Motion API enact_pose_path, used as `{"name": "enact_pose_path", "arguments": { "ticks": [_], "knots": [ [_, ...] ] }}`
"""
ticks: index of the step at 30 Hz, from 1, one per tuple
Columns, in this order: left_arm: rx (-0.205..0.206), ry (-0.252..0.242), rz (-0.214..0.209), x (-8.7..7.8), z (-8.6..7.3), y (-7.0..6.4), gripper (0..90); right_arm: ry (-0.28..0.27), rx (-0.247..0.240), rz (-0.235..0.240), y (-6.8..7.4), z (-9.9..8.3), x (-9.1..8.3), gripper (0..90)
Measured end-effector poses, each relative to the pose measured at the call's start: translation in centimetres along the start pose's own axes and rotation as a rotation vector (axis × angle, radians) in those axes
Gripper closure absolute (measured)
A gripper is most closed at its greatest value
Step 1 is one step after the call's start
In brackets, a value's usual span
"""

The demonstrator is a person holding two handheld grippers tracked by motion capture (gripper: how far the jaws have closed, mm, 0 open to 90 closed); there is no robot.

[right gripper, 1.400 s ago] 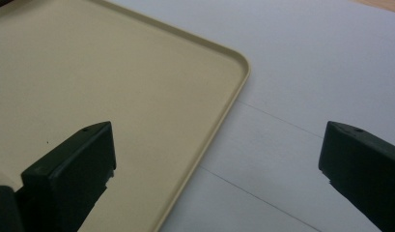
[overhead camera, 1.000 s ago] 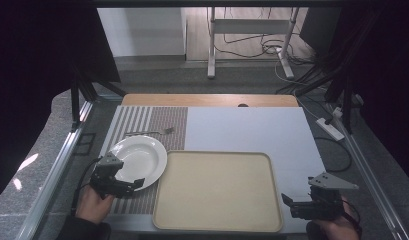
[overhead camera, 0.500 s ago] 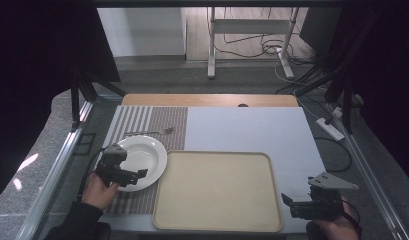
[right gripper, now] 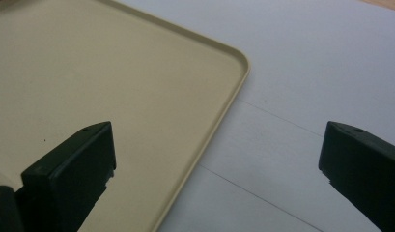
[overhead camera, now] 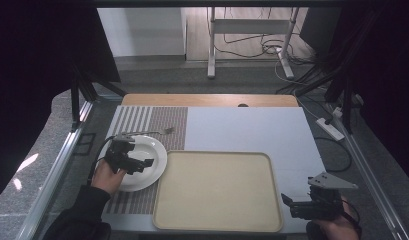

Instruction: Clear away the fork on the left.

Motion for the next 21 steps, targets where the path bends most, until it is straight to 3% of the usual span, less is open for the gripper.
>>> {"name": "enact_pose_path", "arguments": {
  "ticks": [21],
  "knots": [
    [-0.059,0.025,0.053,2.6,3.0,3.3,0.0,0.008,-0.002,0.001,0.0,0.0,0.1,0.2]
  ]
}}
Point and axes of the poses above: each handheld gripper's, and its own axes: x roughly forward along the jaws, z roughly out of its top, y roughly to its left, the point moved 1 cm from there along x, roughly forward along the jaws, and after that the axes turned 4 degrees about z, right-handed, at the moved point
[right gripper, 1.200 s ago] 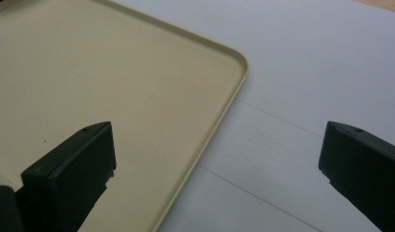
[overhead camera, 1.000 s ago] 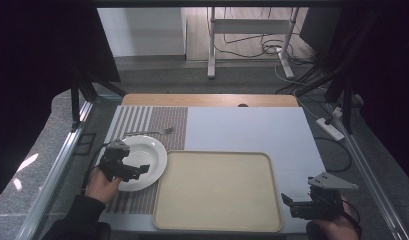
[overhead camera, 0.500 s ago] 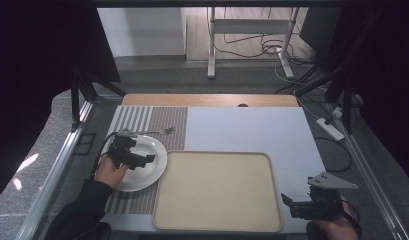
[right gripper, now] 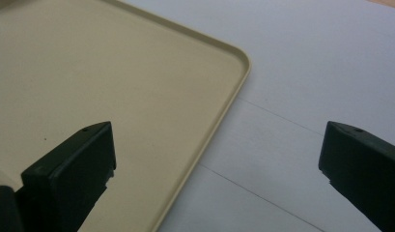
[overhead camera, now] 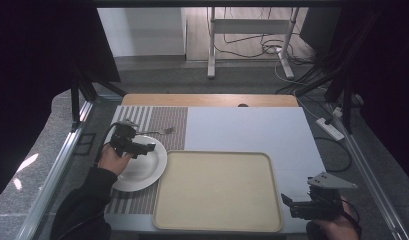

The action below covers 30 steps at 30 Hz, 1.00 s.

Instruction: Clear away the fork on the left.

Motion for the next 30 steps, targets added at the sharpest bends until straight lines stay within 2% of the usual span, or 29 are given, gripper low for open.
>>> {"name": "enact_pose_path", "arguments": {
  "ticks": [8,14,19,22,25,29,30],
  "knots": [
    [0.021,0.01,0.01,1.0,1.0,0.9,0.0,0.0,0.001,0.003,0.0,0.0,0.0,0.2],
    [0.022,0.018,0.027,1.9,1.8,1.4,0.1,0.001,0.003,0.004,0.0,0.0,0.0,0.2],
    [0.018,0.043,0.028,2.8,2.4,2.0,5.8,0.002,0.002,0.005,0.0,0.0,0.0,0.3],
    [0.018,0.049,0.043,3.0,2.8,2.5,15.6,0.002,0.001,0.006,0.0,0.0,0.0,0.3],
    [0.024,0.062,0.048,3.2,3.1,3.1,32.6,0.003,0.001,0.006,0.0,0.0,0.0,0.2],
    [-0.001,0.085,0.018,3.6,3.5,4.4,52.0,0.003,0.0,0.008,0.0,0.0,0.0,0.2],
    [0.0,0.091,0.022,3.8,3.5,4.7,58.9,0.003,0.0,0.007,0.0,0.0,0.0,0.3]
  ]
}}
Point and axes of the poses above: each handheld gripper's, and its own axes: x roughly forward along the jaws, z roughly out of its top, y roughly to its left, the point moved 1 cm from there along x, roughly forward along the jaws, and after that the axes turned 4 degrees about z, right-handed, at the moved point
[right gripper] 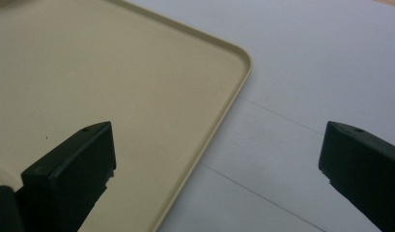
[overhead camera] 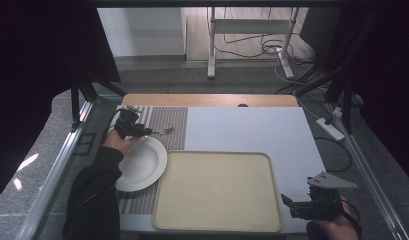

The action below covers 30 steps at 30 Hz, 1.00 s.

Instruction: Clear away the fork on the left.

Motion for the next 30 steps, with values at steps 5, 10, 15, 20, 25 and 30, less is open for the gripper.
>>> {"name": "enact_pose_path", "arguments": {
  "ticks": [5,10,15,20,25,30],
  "knots": [
    [-0.019,0.036,0.01,0.8,0.2,1.4,87.0,0.001,0.0,0.001,0.0,0.0,0.0,0.3],
    [-0.066,0.06,0.034,1.4,0.3,3.2,88.4,0.001,-0.001,0.002,0.0,0.0,0.0,0.3],
    [-0.104,0.112,0.084,2.4,0.1,4.7,88.4,0.002,0.0,0.003,0.0,0.0,0.0,0.3],
    [-0.106,0.184,0.113,2.8,-0.5,5.2,88.5,-0.002,0.001,0.002,0.0,0.0,0.0,0.3],
    [-0.071,0.226,0.072,2.3,-0.9,4.8,88.5,-0.005,-0.001,0.004,0.0,-0.1,-0.1,0.3],
    [-0.013,0.272,0.036,1.9,-1.1,4.1,88.5,-0.004,-0.004,0.003,0.0,0.0,-0.1,0.3]
  ]
}}
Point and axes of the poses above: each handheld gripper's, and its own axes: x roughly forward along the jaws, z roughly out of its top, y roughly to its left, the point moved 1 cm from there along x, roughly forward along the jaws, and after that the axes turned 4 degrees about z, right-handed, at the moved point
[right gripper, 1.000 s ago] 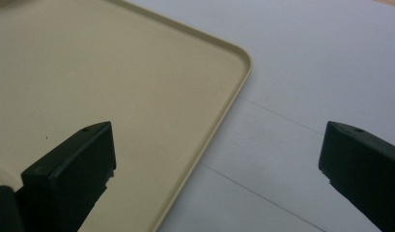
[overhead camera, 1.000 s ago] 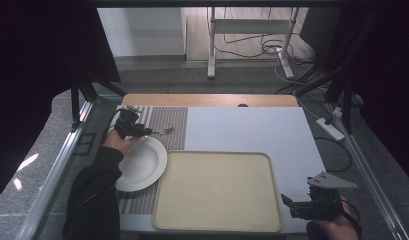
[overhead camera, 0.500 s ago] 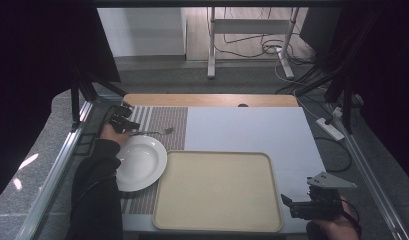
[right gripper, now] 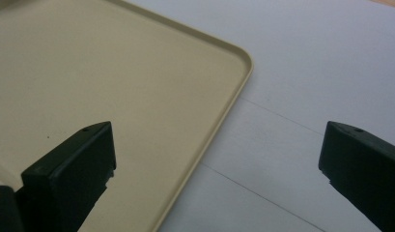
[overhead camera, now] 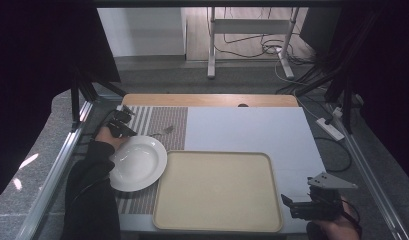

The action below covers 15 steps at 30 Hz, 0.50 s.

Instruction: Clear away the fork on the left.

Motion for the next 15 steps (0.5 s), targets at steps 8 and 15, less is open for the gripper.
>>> {"name": "enact_pose_path", "arguments": {
  "ticks": [8,15],
  "knots": [
    [0.007,-0.031,0.02,-0.5,0.2,0.2,88.3,0.0,-0.001,0.001,0.0,0.0,0.0,0.3],
    [-0.029,-0.178,-0.076,-1.5,1.1,0.0,51.7,0.004,-0.002,0.001,0.0,0.0,0.0,0.3]
  ]
}}
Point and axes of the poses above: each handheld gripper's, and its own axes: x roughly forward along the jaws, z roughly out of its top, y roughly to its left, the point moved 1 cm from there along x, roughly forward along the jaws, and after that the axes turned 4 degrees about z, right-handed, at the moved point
